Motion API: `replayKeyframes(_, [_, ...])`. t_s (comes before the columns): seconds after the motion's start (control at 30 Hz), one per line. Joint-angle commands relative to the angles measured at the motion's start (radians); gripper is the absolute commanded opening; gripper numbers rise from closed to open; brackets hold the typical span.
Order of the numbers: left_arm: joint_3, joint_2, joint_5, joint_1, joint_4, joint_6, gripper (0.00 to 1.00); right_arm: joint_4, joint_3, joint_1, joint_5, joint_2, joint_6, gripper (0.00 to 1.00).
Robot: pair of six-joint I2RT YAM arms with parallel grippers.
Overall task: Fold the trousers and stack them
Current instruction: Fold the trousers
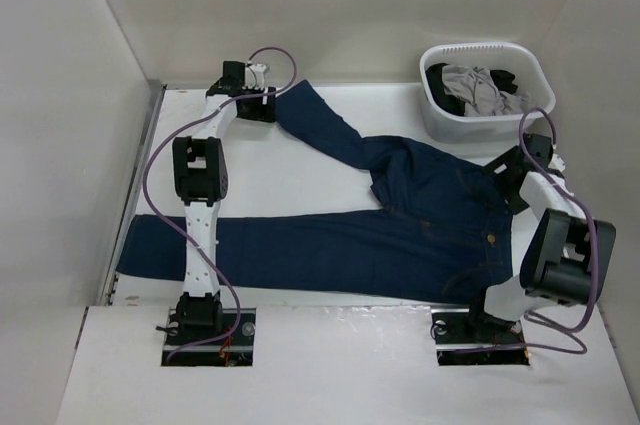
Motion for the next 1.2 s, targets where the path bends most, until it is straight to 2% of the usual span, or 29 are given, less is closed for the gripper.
replayKeyframes(0.0, [0.062,0.002,0.029,-0.013,0.101,-0.064,0.70,0.067,0.083,-0.023,0.029,0.066,0.004,1.00])
replayKeyframes(0.23, [0.053,-0.006,0.062,0.001,0.174,-0.146,0.67,0.052,0.171,-0.045,0.026,0.185,0.013,1.00])
replayKeyframes(0.37, [-0.074,-0.116,0.218,0.047,0.281,-0.218,0.57,0.039,0.183,-0.043,0.026,0.186,0.015,1.00])
replayKeyframes(0.43, [-0.135,-0.158,0.240,0.062,0.366,-0.252,0.56,0.042,0.179,-0.043,0.020,0.191,0.017,1.00])
replayKeyframes(0.5, [-0.120,-0.146,0.231,0.062,0.391,-0.268,0.56,0.044,0.179,-0.043,0.016,0.205,0.018,1.00])
replayKeyframes(0.63, [0.054,-0.011,0.104,0.026,0.291,-0.236,0.67,0.029,0.208,-0.043,0.023,0.223,0.029,1.00])
replayKeyframes(0.77, [0.266,0.146,-0.007,-0.011,0.072,-0.177,0.67,-0.014,0.251,-0.039,0.014,0.255,0.030,1.00])
replayKeyframes(0.9, [0.217,0.154,0.028,-0.027,0.041,-0.145,0.65,-0.022,0.258,-0.037,-0.027,0.287,0.044,1.00])
replayKeyframes(0.97, [0.185,0.141,0.067,-0.033,0.053,-0.142,0.55,-0.008,0.242,-0.040,-0.041,0.286,0.072,0.93])
replayKeyframes(1.1, [0.125,0.100,0.087,-0.040,0.056,-0.137,0.16,0.024,0.206,-0.043,-0.066,0.266,0.105,0.76])
replayKeyframes(1.17, [0.087,0.068,0.079,-0.039,0.043,-0.125,0.03,0.039,0.194,-0.049,-0.083,0.261,0.112,0.60])
